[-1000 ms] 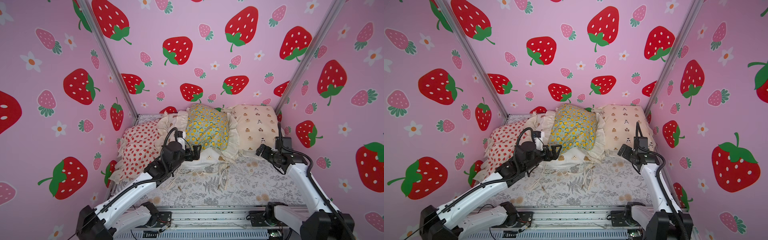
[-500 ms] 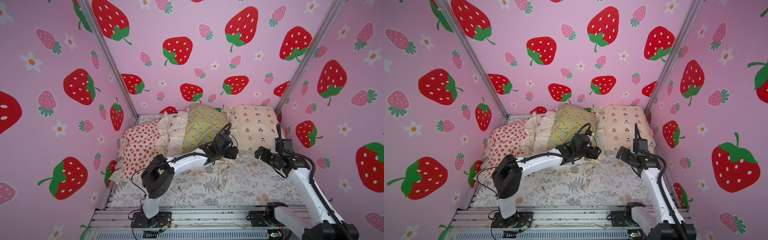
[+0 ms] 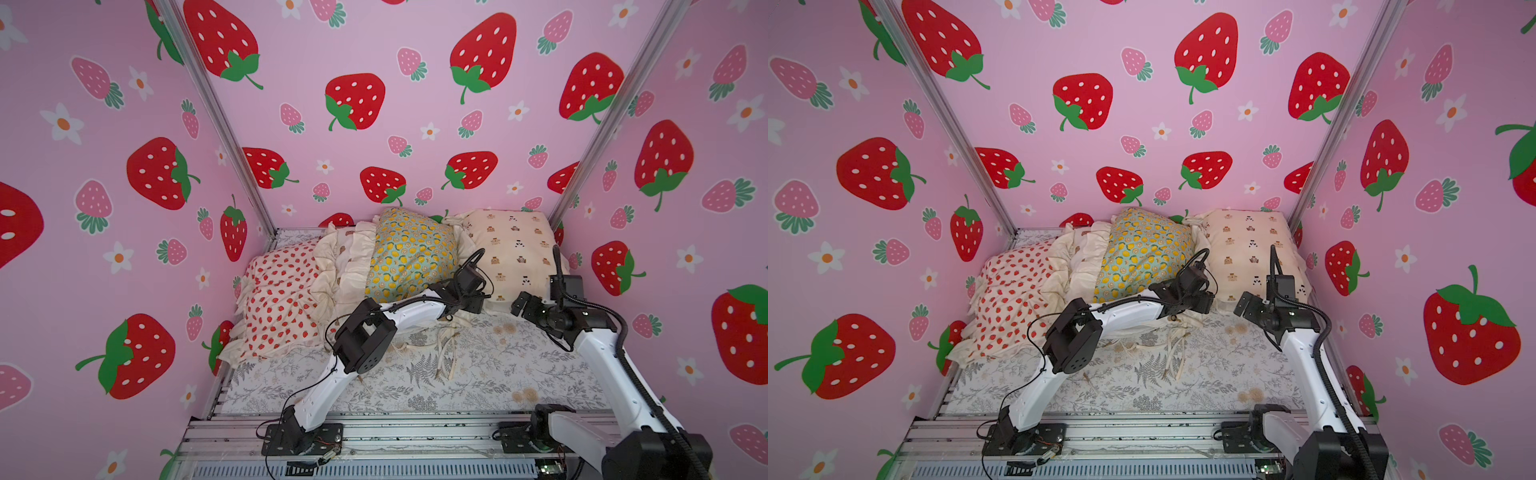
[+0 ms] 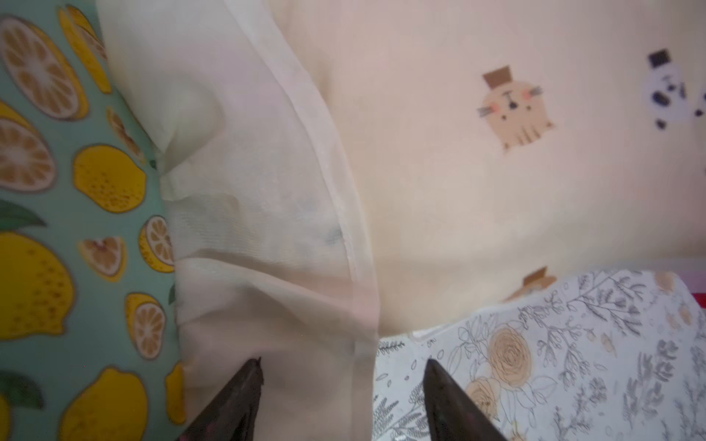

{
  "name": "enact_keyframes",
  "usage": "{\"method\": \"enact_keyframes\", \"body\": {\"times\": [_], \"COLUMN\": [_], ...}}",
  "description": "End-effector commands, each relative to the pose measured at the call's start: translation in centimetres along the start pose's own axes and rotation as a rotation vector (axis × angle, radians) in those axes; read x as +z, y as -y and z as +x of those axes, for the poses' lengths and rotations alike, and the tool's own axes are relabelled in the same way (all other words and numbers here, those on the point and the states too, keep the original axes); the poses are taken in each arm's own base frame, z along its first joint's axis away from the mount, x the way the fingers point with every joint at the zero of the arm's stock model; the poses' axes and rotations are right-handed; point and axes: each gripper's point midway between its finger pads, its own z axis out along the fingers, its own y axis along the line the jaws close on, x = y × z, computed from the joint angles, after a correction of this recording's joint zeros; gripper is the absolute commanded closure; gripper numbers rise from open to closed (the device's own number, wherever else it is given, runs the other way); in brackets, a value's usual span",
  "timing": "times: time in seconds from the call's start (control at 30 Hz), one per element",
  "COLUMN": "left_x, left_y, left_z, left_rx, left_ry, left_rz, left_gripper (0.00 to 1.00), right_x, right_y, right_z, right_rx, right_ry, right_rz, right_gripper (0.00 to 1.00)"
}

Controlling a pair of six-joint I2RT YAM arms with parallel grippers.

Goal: Zip up pillowcases
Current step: Adjust the pillowcase at the center of the board, then pick up the pillowcase at the corner of the board.

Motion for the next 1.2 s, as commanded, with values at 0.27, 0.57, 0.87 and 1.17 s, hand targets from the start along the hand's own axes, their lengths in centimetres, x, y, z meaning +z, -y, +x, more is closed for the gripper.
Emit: {"method": "enact_keyframes", "body": {"times": [0.27,0.57,0.87,1.17], "left_x": [-2.4,-3.5,-3.6,-4.5], "left_y": [-12.7,-13.7,-12.8,-11.3], "left_z": [-2.9,-2.9,-3.0,-3.3], "left_rx": [-0.095,-0.146,-0.195,-0.216], "left_ry": [0.047,0.057,0.055,0.062], "left_rz": [-0.342,-0.349,-0.305,-0.232], "left_gripper": [0.42,0.46,0.48,0.48], "right_x": [3.5,8.7,13.9,13.2], "right_y": [-4.3,-8.9,-8.3,-9.1], "right_z": [-6.0,-6.2,-5.3,-6.4], "right_rx": [-0.153,-0.277,-0.329,-0.317], "right_ry": [0.027,-0.04,-0.111,-0.067], "right_rz": [0.11,0.169,0.25,0.181], "right_gripper": [0.0,0.03,0.2,0.65]}}
